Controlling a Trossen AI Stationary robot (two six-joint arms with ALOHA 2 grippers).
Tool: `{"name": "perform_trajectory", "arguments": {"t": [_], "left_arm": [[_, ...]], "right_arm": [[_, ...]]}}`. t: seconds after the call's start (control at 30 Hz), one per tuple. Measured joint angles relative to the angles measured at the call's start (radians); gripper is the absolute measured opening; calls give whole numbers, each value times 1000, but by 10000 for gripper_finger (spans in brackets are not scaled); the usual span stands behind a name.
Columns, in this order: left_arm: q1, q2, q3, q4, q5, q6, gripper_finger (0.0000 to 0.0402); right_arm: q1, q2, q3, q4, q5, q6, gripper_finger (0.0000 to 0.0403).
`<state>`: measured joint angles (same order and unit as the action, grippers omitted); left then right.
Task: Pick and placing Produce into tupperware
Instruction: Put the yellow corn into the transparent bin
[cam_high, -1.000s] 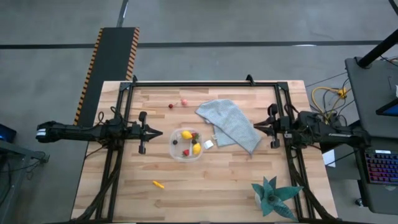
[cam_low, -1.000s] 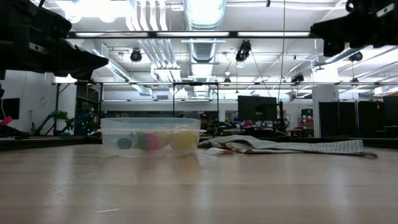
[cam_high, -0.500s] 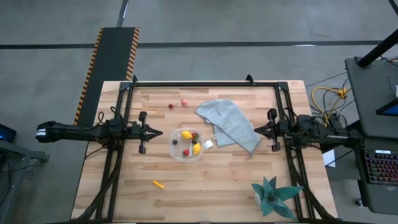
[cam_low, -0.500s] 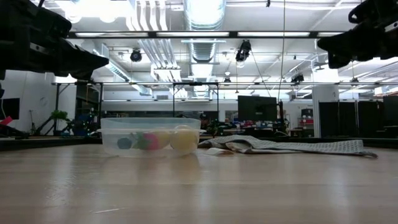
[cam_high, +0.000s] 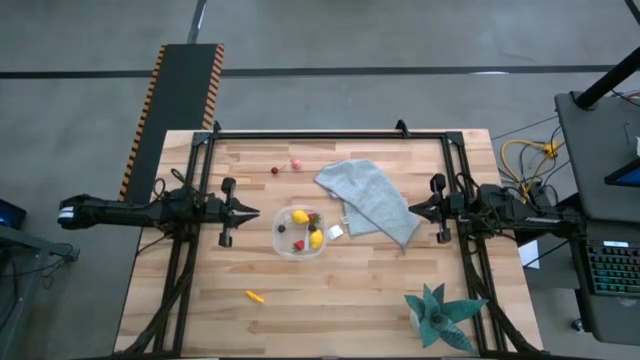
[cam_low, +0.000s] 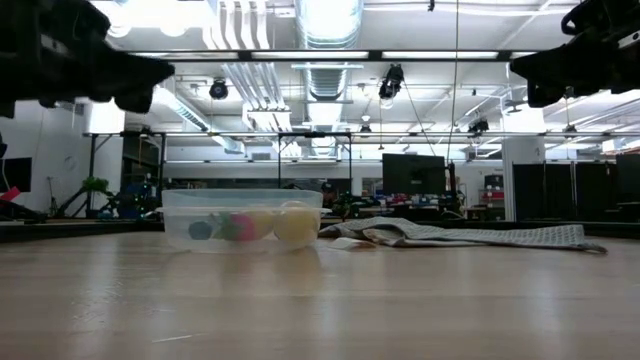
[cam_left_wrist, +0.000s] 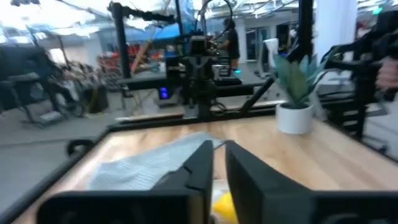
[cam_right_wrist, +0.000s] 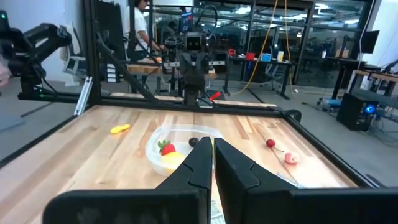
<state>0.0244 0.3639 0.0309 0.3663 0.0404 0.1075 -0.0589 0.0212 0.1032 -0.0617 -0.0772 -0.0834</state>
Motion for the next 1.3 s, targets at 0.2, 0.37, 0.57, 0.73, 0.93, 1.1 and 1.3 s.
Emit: {"name": "perform_trajectory", "arguments": {"t": [0.2,0.37,0.57,0.73,0.93,1.1,1.3], "left_arm": [[-6,40,110,-135,16,-23,135],[-29,109,270,-344,50,-24,178],[-80,253,556,-738,35,-71,180],[-142,424,746,-1022,-71,-83,180],[-216,629,888,-1216,-125,-158,180],[-278,772,968,-1391,-126,-279,180],[-389,906,1022,-1481,-126,-395,180]], "right_arm": [[0,0,0,0,0,-28,9],[0,-1,1,0,13,-79,9],[0,0,1,0,56,-82,9],[0,0,1,0,55,-80,9],[0,1,1,-1,55,-75,9],[0,1,1,-2,55,-75,9],[0,1,1,-2,55,-82,9]]}}
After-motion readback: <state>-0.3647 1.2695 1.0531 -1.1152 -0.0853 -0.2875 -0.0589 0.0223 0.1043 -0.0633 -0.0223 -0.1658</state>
